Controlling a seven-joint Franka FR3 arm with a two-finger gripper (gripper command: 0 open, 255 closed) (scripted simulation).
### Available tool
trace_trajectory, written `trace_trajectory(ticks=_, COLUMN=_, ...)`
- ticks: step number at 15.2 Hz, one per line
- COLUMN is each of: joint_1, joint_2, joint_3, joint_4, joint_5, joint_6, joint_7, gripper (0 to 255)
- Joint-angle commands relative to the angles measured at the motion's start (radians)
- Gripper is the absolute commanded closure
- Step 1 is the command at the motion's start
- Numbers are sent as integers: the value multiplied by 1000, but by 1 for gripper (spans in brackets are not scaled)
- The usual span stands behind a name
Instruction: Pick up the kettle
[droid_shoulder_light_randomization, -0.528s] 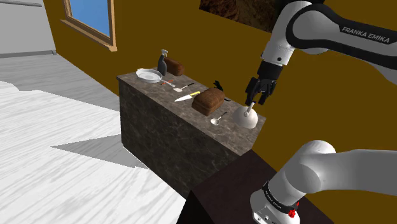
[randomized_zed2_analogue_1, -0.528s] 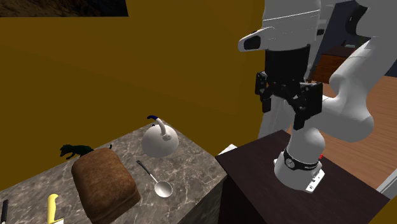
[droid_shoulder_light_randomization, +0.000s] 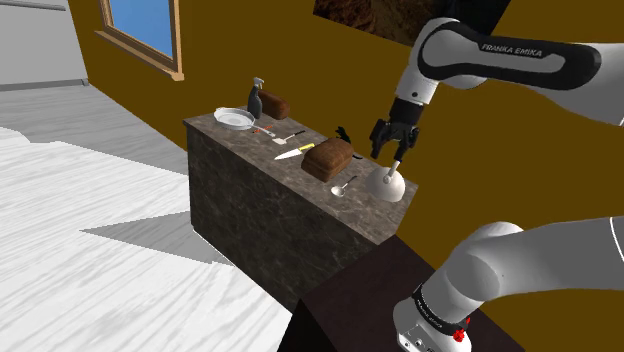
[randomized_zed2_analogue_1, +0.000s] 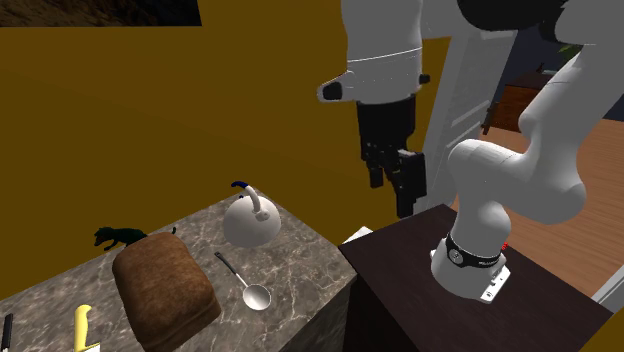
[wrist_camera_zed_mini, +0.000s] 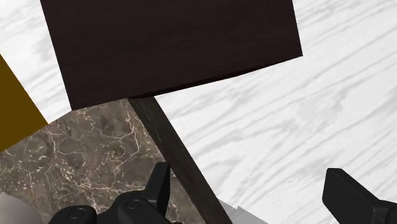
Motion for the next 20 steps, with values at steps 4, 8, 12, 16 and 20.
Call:
trace_trajectory(ticks=4, joint_1=-54, joint_2=160, joint_3=-45, joint_4=56, joint_5=-11, joint_6=95, joint_7=39, gripper=0)
trace_trajectory(ticks=8, joint_1=-91, joint_2=287, joint_3=-82, joint_4=115, joint_5=-11, joint_6=156, joint_7=69, gripper=0)
trace_trajectory(ticks=12, joint_1=-127, joint_2=412, joint_3=-121, joint_4=182, joint_5=-3, joint_6=205, joint_7=97, gripper=0)
trace_trajectory(ticks=16, joint_1=-162, joint_2=534, joint_3=-161, joint_4=256, joint_5=14, joint_6=243, joint_7=120, gripper=0)
trace_trajectory(ticks=20, joint_1=-199, joint_2=653, joint_3=-201, joint_4=337, joint_5=40, joint_6=270, joint_7=141, gripper=0)
